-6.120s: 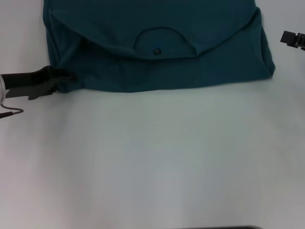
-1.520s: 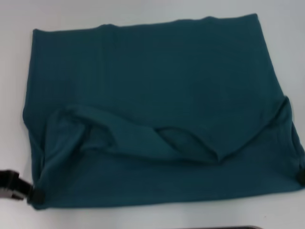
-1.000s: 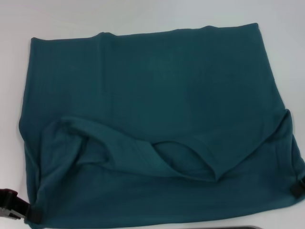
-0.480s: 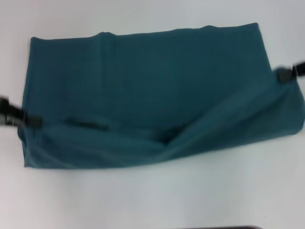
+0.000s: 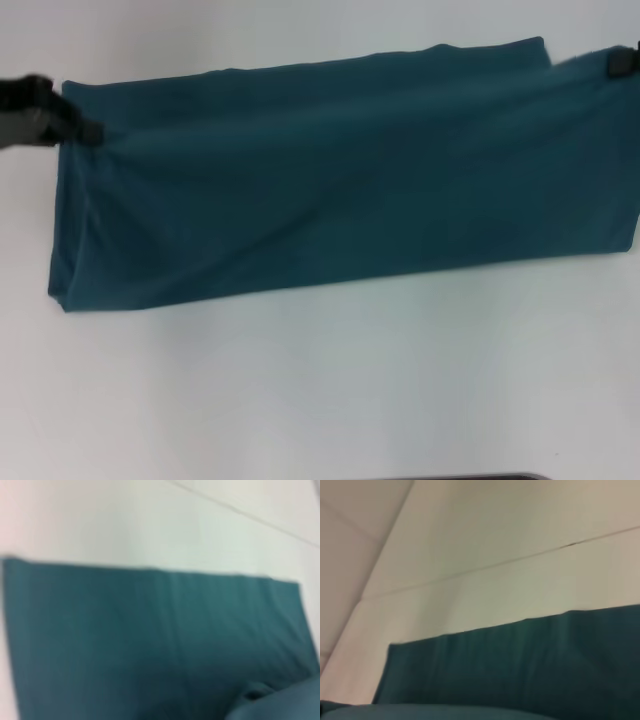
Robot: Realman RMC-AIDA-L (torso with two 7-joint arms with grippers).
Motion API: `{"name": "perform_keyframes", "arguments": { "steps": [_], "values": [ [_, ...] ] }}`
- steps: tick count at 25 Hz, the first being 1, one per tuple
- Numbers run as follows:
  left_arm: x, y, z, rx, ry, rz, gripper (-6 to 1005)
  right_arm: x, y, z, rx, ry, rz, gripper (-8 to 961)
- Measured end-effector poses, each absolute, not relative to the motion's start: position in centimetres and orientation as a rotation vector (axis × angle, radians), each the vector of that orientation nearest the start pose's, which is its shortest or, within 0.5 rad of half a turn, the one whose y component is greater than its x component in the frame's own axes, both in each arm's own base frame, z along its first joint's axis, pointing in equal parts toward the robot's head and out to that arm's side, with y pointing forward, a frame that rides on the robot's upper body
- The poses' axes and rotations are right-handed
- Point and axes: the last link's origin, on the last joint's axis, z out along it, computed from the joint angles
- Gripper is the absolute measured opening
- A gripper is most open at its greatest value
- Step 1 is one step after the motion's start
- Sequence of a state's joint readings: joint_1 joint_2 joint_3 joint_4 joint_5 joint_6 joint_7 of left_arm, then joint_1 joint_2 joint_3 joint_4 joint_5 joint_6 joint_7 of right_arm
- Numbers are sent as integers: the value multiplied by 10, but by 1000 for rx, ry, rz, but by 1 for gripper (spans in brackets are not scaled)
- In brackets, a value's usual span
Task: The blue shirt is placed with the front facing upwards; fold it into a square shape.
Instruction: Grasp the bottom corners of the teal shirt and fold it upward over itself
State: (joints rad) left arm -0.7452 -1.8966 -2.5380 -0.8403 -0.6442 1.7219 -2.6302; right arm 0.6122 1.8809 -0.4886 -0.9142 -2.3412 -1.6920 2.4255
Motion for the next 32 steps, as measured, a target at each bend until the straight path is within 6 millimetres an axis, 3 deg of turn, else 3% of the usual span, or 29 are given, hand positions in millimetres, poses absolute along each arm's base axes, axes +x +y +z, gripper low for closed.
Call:
{"name": "perform_keyframes", "arguments": {
  "steps": [12, 23, 32],
  "values": [
    [-258, 415, 70, -2043, -1848, -98, 62, 290, 393, 98, -2110, 1678, 387, 42],
    [-252, 432, 70, -2002, -1779, -127, 64, 281, 422, 100, -2017, 1587, 398, 44],
    [-246, 449, 57, -1984, -1690, -74, 66, 280, 439, 74, -1986, 1537, 225, 45]
  ]
}}
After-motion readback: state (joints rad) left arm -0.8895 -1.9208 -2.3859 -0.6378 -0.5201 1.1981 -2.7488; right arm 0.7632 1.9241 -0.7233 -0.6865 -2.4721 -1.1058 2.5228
